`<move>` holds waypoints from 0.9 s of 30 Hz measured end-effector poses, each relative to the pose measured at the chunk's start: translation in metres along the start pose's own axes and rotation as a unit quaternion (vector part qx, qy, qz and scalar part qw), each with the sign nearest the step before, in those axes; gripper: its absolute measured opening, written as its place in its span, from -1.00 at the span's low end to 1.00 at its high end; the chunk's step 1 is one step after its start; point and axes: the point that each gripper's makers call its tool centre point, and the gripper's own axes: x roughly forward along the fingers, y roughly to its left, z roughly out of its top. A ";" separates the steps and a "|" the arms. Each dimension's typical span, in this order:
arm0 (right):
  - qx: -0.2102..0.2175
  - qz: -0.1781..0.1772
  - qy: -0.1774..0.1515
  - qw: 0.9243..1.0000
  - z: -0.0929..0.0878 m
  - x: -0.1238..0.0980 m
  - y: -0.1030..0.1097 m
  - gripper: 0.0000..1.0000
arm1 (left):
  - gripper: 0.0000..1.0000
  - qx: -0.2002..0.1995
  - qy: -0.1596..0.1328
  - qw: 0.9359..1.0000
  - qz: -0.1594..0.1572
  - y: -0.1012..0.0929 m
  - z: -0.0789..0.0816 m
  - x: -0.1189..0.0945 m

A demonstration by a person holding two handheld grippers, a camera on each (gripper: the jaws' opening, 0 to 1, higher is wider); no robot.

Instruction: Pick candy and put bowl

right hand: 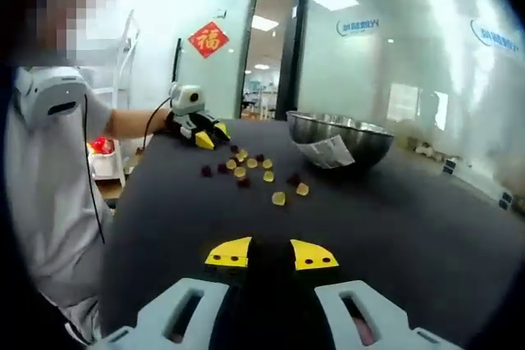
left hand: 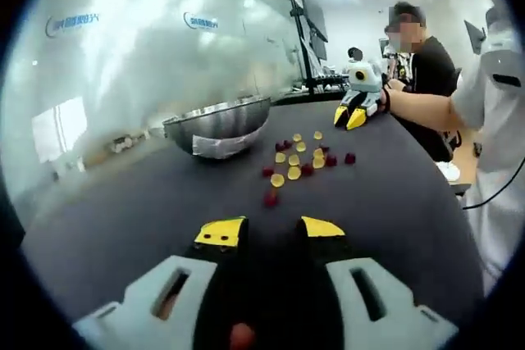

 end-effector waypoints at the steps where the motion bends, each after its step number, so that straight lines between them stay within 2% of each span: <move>1: 0.003 0.001 0.001 1.000 0.000 0.002 0.000 -0.79 | -0.61 -0.001 0.001 1.000 -0.002 0.000 0.001 0.002; 3: 0.004 0.003 0.014 1.000 -0.002 0.010 -0.001 -0.79 | -0.61 0.001 0.002 1.000 -0.005 -0.001 0.002 0.010; 9: 0.005 0.015 0.020 1.000 0.007 0.037 -0.005 -0.77 | -0.65 0.006 0.003 1.000 -0.026 -0.007 0.009 0.035; 16: 0.002 0.037 0.024 0.999 0.017 0.065 -0.001 -0.77 | -0.67 0.006 0.005 0.999 -0.047 -0.008 0.011 0.044; 27: -0.008 0.044 0.013 0.999 0.019 0.071 0.004 -0.83 | -0.78 0.009 0.003 0.998 -0.057 -0.015 0.011 0.046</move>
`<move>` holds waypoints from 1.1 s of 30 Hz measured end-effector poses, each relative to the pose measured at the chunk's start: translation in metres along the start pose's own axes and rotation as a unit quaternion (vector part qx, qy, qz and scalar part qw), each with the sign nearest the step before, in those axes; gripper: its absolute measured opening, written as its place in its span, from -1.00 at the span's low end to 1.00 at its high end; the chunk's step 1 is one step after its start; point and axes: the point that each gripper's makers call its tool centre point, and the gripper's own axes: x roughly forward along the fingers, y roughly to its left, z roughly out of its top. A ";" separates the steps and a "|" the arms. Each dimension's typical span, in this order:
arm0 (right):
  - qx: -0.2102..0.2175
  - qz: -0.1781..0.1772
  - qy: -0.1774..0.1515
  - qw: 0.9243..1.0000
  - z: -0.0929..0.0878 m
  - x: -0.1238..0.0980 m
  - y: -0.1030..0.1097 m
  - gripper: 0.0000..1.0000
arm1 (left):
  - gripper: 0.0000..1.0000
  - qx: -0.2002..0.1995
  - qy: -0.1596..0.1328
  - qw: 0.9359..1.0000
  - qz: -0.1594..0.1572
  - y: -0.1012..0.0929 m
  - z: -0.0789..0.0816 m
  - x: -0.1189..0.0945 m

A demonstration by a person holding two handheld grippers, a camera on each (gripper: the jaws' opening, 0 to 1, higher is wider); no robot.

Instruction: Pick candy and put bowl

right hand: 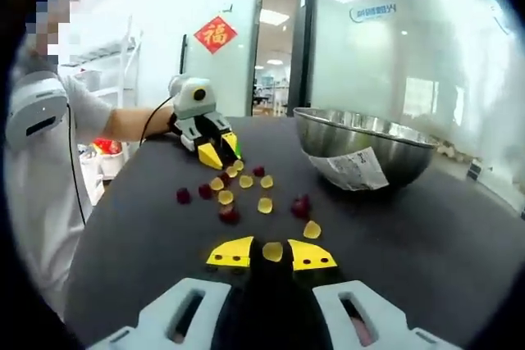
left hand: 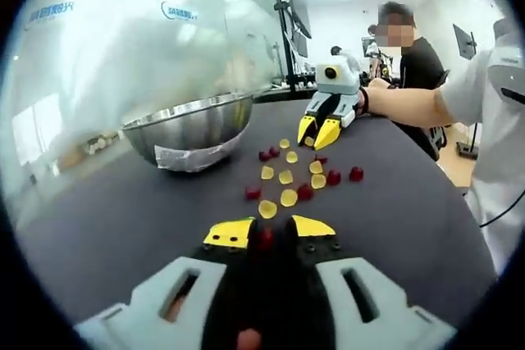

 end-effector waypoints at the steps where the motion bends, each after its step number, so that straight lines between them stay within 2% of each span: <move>1: -0.001 -0.001 -0.002 1.000 0.000 0.000 0.000 -0.83 | -0.79 -0.001 0.000 1.000 -0.001 0.000 0.000 0.000; 6: -0.003 -0.003 -0.006 1.000 0.000 -0.001 -0.001 -0.89 | -0.85 0.003 -0.001 1.000 -0.005 -0.002 0.000 0.001; 18: -0.014 -0.006 -0.005 1.000 0.001 -0.001 -0.001 -0.90 | -0.88 0.021 -0.005 1.000 0.008 -0.001 0.001 0.000; 21: -0.025 -0.013 -0.001 1.000 0.003 -0.003 -0.005 -0.90 | -0.94 0.040 -0.002 0.999 0.018 0.002 0.006 -0.002; 24: -0.034 -0.004 0.000 0.999 0.021 -0.009 -0.006 -0.90 | -0.94 0.057 -0.022 0.998 0.013 0.003 0.033 -0.006; 25: -0.057 -0.005 0.004 0.998 0.031 -0.012 -0.009 -0.90 | -0.94 0.060 -0.029 0.998 0.011 0.004 0.044 -0.004; 26: -0.075 -0.009 0.002 0.997 0.042 -0.015 -0.012 -0.90 | -0.94 0.063 -0.037 0.997 0.009 0.006 0.057 -0.002; 29: -0.087 -0.020 -0.017 0.996 0.076 -0.020 -0.025 -0.90 | -0.93 0.075 -0.057 0.995 0.011 0.016 0.091 0.006; 31: -0.091 -0.027 -0.033 0.995 0.102 -0.021 -0.041 -0.90 | -0.93 0.107 -0.062 0.992 0.004 0.025 0.111 0.016; 33: -0.086 -0.045 -0.046 0.994 0.122 -0.019 -0.060 -0.90 | -0.93 0.072 -0.079 0.994 0.016 0.046 0.133 0.029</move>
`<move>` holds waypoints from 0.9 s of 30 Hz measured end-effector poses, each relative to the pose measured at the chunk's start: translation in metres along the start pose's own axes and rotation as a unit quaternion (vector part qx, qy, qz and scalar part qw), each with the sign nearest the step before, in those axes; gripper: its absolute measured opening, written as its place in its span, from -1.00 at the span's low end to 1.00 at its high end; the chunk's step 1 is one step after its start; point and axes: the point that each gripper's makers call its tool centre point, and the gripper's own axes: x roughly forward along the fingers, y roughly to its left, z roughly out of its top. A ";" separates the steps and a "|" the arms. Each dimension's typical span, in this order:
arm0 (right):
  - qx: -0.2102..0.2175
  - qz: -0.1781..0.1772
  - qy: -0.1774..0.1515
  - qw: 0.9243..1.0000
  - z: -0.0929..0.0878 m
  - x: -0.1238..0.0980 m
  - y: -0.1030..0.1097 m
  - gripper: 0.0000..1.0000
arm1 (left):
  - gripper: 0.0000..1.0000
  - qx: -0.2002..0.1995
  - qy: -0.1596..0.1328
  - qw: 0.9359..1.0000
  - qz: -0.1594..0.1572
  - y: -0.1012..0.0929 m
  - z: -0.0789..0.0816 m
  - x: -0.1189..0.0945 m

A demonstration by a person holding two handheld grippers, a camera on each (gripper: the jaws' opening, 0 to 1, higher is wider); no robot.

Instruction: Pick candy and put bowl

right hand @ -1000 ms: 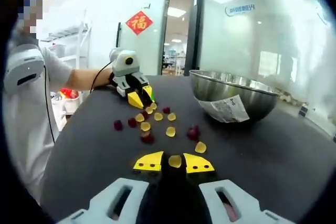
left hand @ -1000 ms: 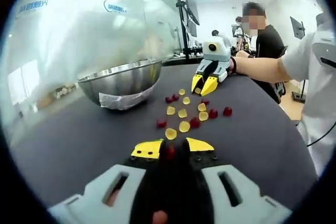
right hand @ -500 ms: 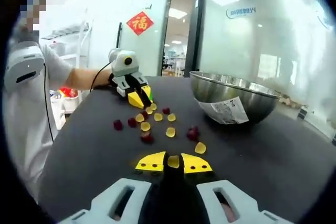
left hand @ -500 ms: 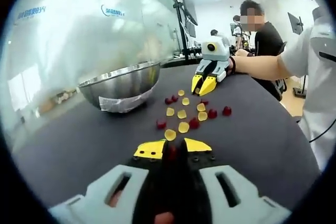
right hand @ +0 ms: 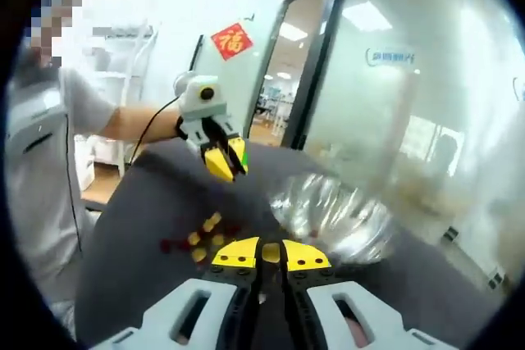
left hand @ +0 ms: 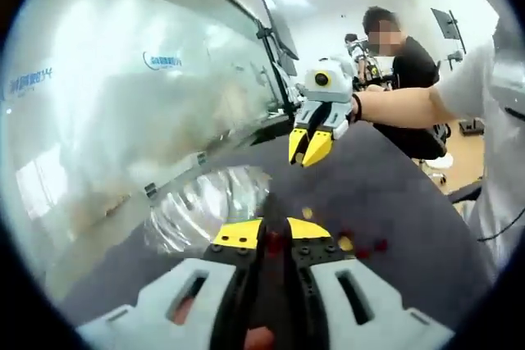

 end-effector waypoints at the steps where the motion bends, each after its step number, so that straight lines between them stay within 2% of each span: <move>1: 0.001 -0.009 -0.002 1.000 0.005 0.004 -0.010 -0.90 | -0.93 -0.001 -0.001 1.000 0.000 0.008 0.005 0.007; 4: 0.010 -0.034 -0.010 0.999 0.015 0.017 -0.036 -0.90 | -0.93 0.006 -0.003 1.000 0.011 0.025 0.015 0.025; 9: 0.021 -0.030 -0.015 0.999 0.017 0.032 -0.051 -0.89 | -0.93 0.008 0.001 1.000 0.020 0.042 0.015 0.045; 14: 0.031 -0.029 -0.006 0.999 0.001 0.049 -0.059 -0.88 | -0.89 -0.011 0.005 1.000 0.018 0.050 0.003 0.058; 15: 0.039 -0.032 -0.007 0.999 -0.001 0.052 -0.062 -0.83 | -0.82 -0.015 0.003 1.000 0.017 0.050 0.001 0.060; 16: 0.042 -0.034 -0.006 0.999 -0.004 0.054 -0.064 -0.69 | -0.70 -0.018 0.003 1.000 0.016 0.051 0.000 0.062; 17: 0.043 -0.033 -0.006 0.998 -0.005 0.055 -0.064 -0.66 | -0.66 -0.020 0.003 1.000 0.016 0.051 -0.001 0.063; 20: 0.045 -0.025 -0.008 0.999 -0.004 0.057 -0.057 -0.72 | -0.73 -0.018 0.010 1.000 0.018 0.051 -0.004 0.064; 23: 0.024 -0.024 0.002 0.999 -0.005 0.057 -0.054 -0.71 | -0.73 -0.013 0.013 1.000 0.016 0.049 -0.006 0.063; 27: 0.028 -0.021 0.000 0.999 -0.001 0.052 -0.049 -0.71 | -0.73 -0.019 0.002 1.000 0.020 0.049 0.002 0.052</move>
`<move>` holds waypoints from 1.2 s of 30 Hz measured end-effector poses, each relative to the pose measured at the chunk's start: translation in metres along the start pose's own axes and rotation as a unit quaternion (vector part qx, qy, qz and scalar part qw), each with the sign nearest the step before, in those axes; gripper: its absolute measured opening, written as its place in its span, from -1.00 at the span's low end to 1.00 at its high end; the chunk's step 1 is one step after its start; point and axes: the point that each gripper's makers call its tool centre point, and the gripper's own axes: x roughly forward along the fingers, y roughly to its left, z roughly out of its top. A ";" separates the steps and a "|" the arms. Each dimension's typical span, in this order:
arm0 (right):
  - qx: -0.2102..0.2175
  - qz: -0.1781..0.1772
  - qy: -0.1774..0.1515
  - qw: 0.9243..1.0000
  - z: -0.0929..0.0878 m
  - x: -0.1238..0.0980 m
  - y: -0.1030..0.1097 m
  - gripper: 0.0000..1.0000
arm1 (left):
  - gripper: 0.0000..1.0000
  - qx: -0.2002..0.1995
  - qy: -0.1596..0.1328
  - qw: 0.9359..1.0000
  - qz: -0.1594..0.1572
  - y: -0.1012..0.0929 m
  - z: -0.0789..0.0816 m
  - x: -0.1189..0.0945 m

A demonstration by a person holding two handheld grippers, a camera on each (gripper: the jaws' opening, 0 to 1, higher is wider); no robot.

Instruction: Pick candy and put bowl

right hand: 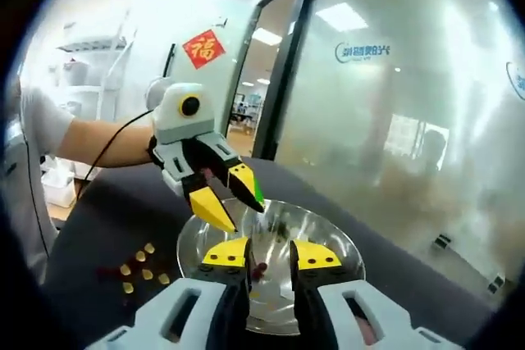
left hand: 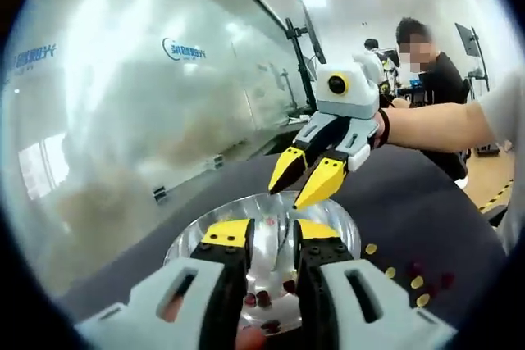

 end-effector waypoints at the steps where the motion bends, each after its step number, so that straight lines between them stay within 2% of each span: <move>1: -0.001 0.001 -0.003 1.000 0.001 -0.004 0.002 -0.71 | -0.73 -0.002 -0.006 1.000 0.000 -0.001 0.003 -0.005; 3: -0.001 0.004 -0.014 1.000 0.003 -0.017 0.012 -0.71 | -0.73 -0.003 -0.020 1.000 -0.002 -0.007 0.009 -0.022; 5: -0.002 0.007 -0.037 0.999 0.003 -0.038 0.025 -0.71 | -0.73 0.000 -0.038 0.999 -0.004 -0.017 0.011 -0.048; 8: 0.017 0.016 -0.057 0.998 -0.012 -0.070 0.048 -0.71 | -0.72 -0.007 -0.050 0.999 -0.007 -0.033 -0.001 -0.089; 10: 0.036 0.023 -0.045 0.998 -0.043 -0.093 0.068 -0.71 | -0.71 -0.021 -0.031 0.999 -0.011 -0.047 -0.025 -0.116; 11: 0.038 0.023 -0.020 0.999 -0.064 -0.101 0.076 -0.71 | -0.70 -0.022 0.001 1.000 -0.022 -0.059 -0.048 -0.131; 13: 0.035 0.026 0.020 0.999 -0.097 -0.114 0.089 -0.71 | -0.69 -0.024 0.023 0.998 -0.047 -0.079 -0.075 -0.147; 14: 0.055 0.037 0.021 0.998 -0.103 -0.118 0.097 -0.71 | -0.68 -0.030 0.044 0.997 -0.058 -0.088 -0.090 -0.152; 15: 0.077 0.052 0.009 0.996 -0.102 -0.120 0.108 -0.71 | -0.64 -0.018 0.064 0.996 -0.062 -0.093 -0.102 -0.154; 16: 0.082 0.060 0.007 0.995 -0.104 -0.121 0.116 -0.71 | -0.62 -0.013 0.071 0.995 -0.063 -0.097 -0.109 -0.154; 19: 0.039 0.062 0.050 0.996 -0.124 -0.115 0.128 -0.71 | -0.63 -0.026 0.069 0.995 -0.068 -0.104 -0.118 -0.146; 21: 0.037 0.069 0.046 0.996 -0.126 -0.109 0.132 -0.71 | -0.63 -0.023 0.078 0.994 -0.074 -0.107 -0.124 -0.137; 22: 0.050 0.072 0.039 0.995 -0.124 -0.108 0.132 -0.71 | -0.65 -0.022 0.077 0.994 -0.075 -0.107 -0.124 -0.133; 23: 0.056 0.072 0.046 0.995 -0.125 -0.107 0.131 -0.71 | -0.66 -0.033 0.071 0.994 -0.075 -0.106 -0.122 -0.131; 28: 0.057 0.090 0.049 0.993 -0.125 -0.102 0.130 -0.71 | -0.65 -0.049 0.072 0.993 -0.081 -0.103 -0.125 -0.122; 36: 0.058 0.123 0.044 0.990 -0.114 -0.068 0.140 -0.71 | -0.63 -0.062 0.072 0.992 -0.087 -0.102 -0.125 -0.108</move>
